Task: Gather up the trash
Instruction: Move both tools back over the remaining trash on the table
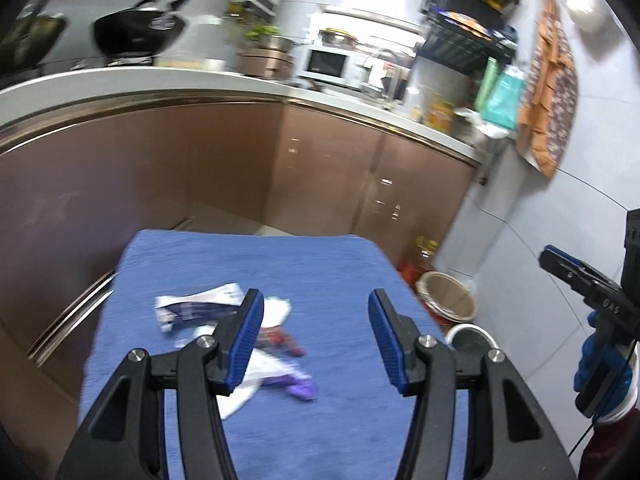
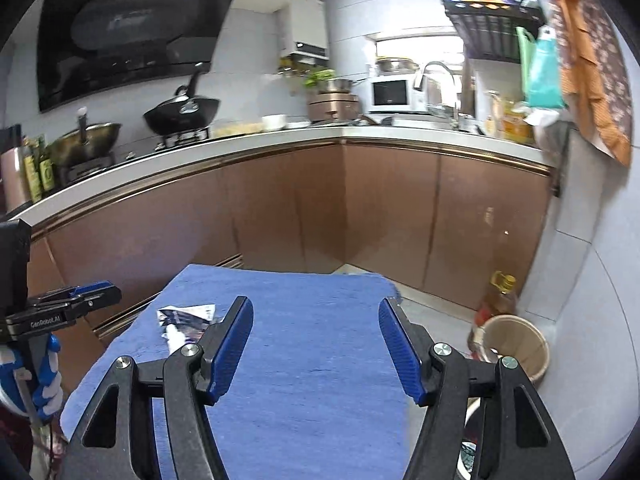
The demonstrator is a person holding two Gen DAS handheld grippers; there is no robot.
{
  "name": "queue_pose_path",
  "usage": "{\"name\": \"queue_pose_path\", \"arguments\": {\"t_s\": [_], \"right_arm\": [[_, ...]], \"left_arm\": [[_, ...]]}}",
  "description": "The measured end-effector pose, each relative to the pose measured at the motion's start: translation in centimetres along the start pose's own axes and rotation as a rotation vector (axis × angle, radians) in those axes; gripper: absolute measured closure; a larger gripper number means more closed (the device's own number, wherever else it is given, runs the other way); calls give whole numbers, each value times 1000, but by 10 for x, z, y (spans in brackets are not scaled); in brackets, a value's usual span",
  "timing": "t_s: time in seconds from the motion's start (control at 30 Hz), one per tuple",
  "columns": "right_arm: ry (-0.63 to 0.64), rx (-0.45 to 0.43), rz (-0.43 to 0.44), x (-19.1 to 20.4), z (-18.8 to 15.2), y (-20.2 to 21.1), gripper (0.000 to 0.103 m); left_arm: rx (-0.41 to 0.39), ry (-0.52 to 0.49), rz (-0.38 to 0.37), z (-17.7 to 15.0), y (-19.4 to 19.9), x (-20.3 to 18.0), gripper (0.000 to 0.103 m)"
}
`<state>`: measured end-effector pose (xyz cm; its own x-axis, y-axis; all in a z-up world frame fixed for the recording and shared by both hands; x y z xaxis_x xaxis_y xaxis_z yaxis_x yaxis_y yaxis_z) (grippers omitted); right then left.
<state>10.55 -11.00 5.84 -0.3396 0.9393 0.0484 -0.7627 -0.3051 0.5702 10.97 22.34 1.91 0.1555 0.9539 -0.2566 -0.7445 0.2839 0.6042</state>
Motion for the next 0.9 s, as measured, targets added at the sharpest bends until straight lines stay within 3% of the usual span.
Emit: {"name": "queue_pose_path", "arguments": {"t_s": [0.17, 0.37, 0.5, 0.63, 0.9], "right_arm": [[23, 34, 61, 25, 3, -25, 40], [37, 115, 144, 47, -1, -73, 40], [36, 180, 190, 53, -4, -109, 40], [48, 239, 216, 55, -6, -150, 40], [65, 342, 282, 65, -13, -223, 40]], "left_arm": [[-1, 27, 57, -9, 3, 45, 51], [62, 35, 82, -14, -24, 88, 51], [123, -43, 81, -5, -57, 104, 50], [196, -123, 85, 2, -93, 117, 42], [339, -247, 49, 5, -158, 144, 41]]}}
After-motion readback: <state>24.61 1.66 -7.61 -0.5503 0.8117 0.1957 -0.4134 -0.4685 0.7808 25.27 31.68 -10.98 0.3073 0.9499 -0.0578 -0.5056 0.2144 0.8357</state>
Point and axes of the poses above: each gripper's, at about its wrist camera, not at the fingertips, and y roughly against the way its jaws point, x to its left, z to its top, the point moved 2 cm from there along -y, roughly the way its jaws point, and after that the axes turned 8 degrees about x, right-handed, at the moved point
